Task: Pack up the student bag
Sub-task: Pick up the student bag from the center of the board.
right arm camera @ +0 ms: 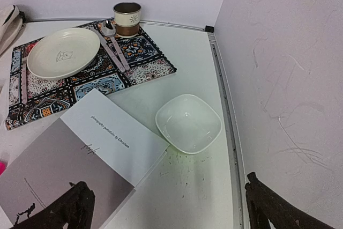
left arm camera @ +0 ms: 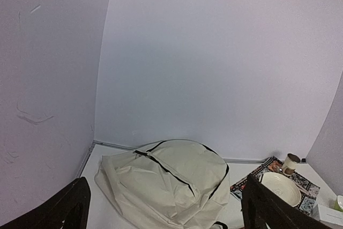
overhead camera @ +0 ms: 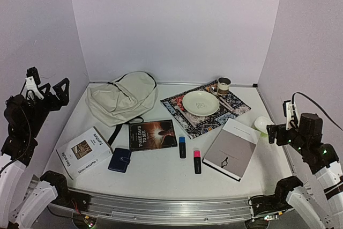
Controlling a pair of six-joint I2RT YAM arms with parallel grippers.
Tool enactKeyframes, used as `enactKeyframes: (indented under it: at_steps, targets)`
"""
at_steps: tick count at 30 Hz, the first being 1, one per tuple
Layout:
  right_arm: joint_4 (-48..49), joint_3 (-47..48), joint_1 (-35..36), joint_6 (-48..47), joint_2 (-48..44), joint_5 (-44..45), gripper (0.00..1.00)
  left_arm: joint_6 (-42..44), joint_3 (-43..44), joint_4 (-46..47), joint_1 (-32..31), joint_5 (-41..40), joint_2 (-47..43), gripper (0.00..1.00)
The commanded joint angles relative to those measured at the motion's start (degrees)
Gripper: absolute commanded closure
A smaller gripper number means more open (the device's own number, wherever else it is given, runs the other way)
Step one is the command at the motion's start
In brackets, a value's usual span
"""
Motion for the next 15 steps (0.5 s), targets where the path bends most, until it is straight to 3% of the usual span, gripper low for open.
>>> enactKeyframes:
  at_steps: [1, 9, 15]
  targets:
    - [1.6, 1.32, -0.18, 0.76, 0.65, -0.41, 0.02, 1.63, -0.56, 1.48, 0.3, 0.65, 1.48, 0.0]
    - [1.62, 1.42, -0.16, 0.75, 1.02, -1.0, 0.02, 2.09, 1.45, -0.6, 0.3, 4.53, 7.98, 0.0]
    - [1.54, 1.59, -0.18, 1.06, 1.76, -2.08, 0.02, -0.12, 9.51, -6.4, 0.24, 10.14, 24.14, 0.0]
